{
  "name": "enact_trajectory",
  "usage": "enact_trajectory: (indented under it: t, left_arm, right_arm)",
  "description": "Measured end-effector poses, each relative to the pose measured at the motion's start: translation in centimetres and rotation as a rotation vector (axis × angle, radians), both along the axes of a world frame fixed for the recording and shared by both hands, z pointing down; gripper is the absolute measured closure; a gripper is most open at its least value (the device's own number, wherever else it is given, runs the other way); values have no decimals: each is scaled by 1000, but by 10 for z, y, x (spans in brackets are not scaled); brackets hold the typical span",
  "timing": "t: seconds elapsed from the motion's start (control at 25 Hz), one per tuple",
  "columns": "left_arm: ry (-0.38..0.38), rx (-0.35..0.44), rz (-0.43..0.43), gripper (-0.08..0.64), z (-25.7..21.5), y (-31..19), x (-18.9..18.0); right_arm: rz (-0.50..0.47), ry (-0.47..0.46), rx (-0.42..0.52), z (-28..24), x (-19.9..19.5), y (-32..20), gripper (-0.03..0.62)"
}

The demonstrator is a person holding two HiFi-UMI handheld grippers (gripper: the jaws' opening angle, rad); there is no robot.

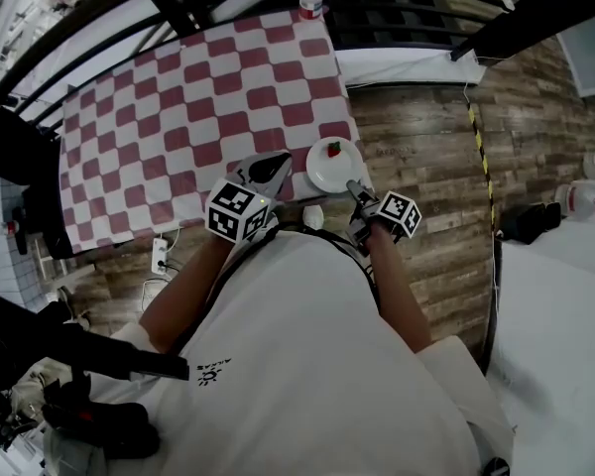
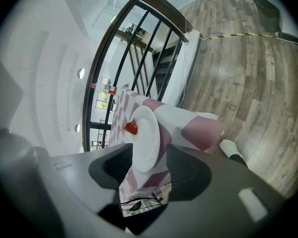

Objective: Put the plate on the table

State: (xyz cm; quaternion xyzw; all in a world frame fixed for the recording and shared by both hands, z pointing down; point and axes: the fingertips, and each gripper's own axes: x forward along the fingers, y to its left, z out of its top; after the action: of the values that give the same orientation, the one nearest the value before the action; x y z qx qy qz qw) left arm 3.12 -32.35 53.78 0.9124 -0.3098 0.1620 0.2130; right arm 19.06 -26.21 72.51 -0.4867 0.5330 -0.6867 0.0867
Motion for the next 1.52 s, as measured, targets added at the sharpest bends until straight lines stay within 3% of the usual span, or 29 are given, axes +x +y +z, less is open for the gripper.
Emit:
enact_trajectory:
  t: [0.2,0.44,0.8,1.52]
  left_arm:
    - [7,-1,13,558,0,-2,1]
    - [34,3,22,558,-11,-7,-1]
    - [64,41,-23,558,-33,-18,-19]
    - [107,103,-146,558,-67,-19,-55]
  right_arm:
    - [9,62,61,-20,9,1,391]
    - [-50,69,247,-71,-8,-19,476]
    - [-132,103,388,-123,-33,-45,555]
    - [-375,145,839,-251,-94,-67,586]
